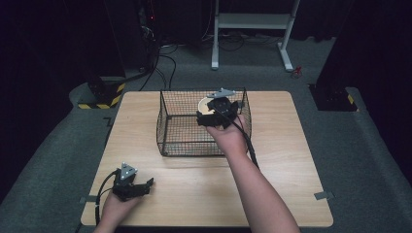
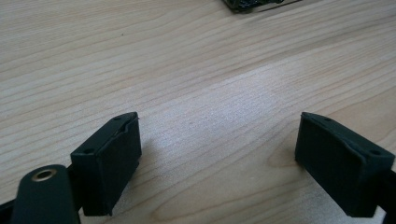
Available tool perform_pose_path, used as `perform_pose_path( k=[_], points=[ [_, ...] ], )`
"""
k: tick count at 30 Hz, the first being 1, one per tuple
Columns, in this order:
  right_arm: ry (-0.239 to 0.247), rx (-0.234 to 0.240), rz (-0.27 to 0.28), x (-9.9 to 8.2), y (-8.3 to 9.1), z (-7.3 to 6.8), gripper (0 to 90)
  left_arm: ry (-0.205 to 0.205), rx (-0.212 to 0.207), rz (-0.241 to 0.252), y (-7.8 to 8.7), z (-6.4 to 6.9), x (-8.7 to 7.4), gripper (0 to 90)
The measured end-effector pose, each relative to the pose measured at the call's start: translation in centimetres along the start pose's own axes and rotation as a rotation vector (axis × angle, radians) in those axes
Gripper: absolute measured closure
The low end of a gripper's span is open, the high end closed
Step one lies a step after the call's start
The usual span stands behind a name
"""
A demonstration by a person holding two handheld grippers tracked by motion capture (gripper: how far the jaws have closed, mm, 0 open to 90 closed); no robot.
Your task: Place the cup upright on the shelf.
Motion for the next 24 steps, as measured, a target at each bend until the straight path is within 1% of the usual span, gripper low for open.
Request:
perform_pose_path(
  k=[1,2,3,4,5,6,8,9,10,12,13,14,15,16,17,18,19,21,23,24],
  points=[
    [0.012,0.001,-0.032,0.2,-1.6,0.0,10.0,0.001,-0.003,0.000,0.0,0.0,0.0,14.8],
    [0.012,0.001,-0.032,0.2,-1.6,0.0,10.0,0.001,-0.003,0.000,0.0,0.0,0.0,14.8],
    [0.031,-0.002,-0.080,0.5,-3.3,0.2,10.0,0.002,-0.004,0.000,0.0,0.0,0.0,14.8],
    [0.031,-0.002,-0.080,0.5,-3.3,0.2,10.0,0.002,-0.004,0.000,0.0,0.0,0.0,14.7],
    [0.045,-0.009,-0.120,0.6,-4.8,0.4,10.0,0.005,-0.005,0.001,0.0,0.0,0.0,14.8],
    [0.045,-0.009,-0.120,0.6,-4.8,0.4,10.0,0.004,-0.005,0.001,0.0,0.0,0.0,14.8],
    [0.055,-0.015,-0.169,0.7,-6.2,0.7,10.0,0.003,-0.009,-0.005,0.1,0.0,0.0,14.7],
    [0.064,-0.012,-0.184,0.7,-6.8,0.8,10.0,0.002,-0.008,-0.002,0.0,0.0,0.0,14.7],
    [0.058,-0.013,-0.198,0.7,-7.2,1.0,10.0,0.003,-0.008,-0.002,0.0,0.0,0.0,14.7],
    [0.058,-0.011,-0.218,0.7,-7.8,1.3,10.0,0.002,-0.007,0.001,0.0,0.0,0.0,14.7],
    [0.051,-0.009,-0.242,0.6,-8.3,1.5,10.0,-0.002,-0.007,0.001,0.0,0.0,0.0,14.7],
    [0.051,-0.009,-0.242,0.6,-8.3,1.5,10.0,-0.002,-0.007,0.001,0.0,0.0,0.0,14.7],
    [0.042,-0.004,-0.259,0.5,-8.7,1.7,10.0,-0.004,-0.007,0.000,0.0,0.0,0.0,14.7],
    [0.042,-0.004,-0.259,0.5,-8.7,1.7,10.0,-0.004,-0.007,0.000,0.0,0.0,0.0,14.7],
    [0.038,-0.001,-0.285,0.3,-9.1,1.8,10.2,-0.004,-0.007,0.000,0.0,0.0,0.0,14.8],
    [0.038,-0.001,-0.285,0.3,-9.1,1.8,10.2,-0.004,-0.007,0.000,0.0,0.0,0.0,14.8],
    [0.048,-0.002,-0.301,0.0,-9.4,1.8,10.3,-0.003,-0.006,0.003,0.0,0.0,-0.1,14.8],
    [0.042,-0.001,-0.311,-0.1,-9.6,1.8,10.3,-0.003,-0.006,0.003,0.0,0.0,-0.1,14.8],
    [0.057,0.001,-0.334,-0.4,-10.0,1.8,10.4,-0.003,-0.006,0.003,0.0,0.0,-0.1,14.8],
    [0.057,0.001,-0.334,-0.4,-10.0,1.8,10.4,-0.003,-0.006,0.003,0.0,0.0,-0.1,14.8]
  ],
)
Point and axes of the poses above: each handheld gripper's, and its own axes: y roughly backward along the jaws, x roughly out of its top, z roughly to its right, the point moved 1 cm from there along -y, roughly forward along the jaws, and after that the axes turned 2 degrees about -x, right-handed, at the moved point
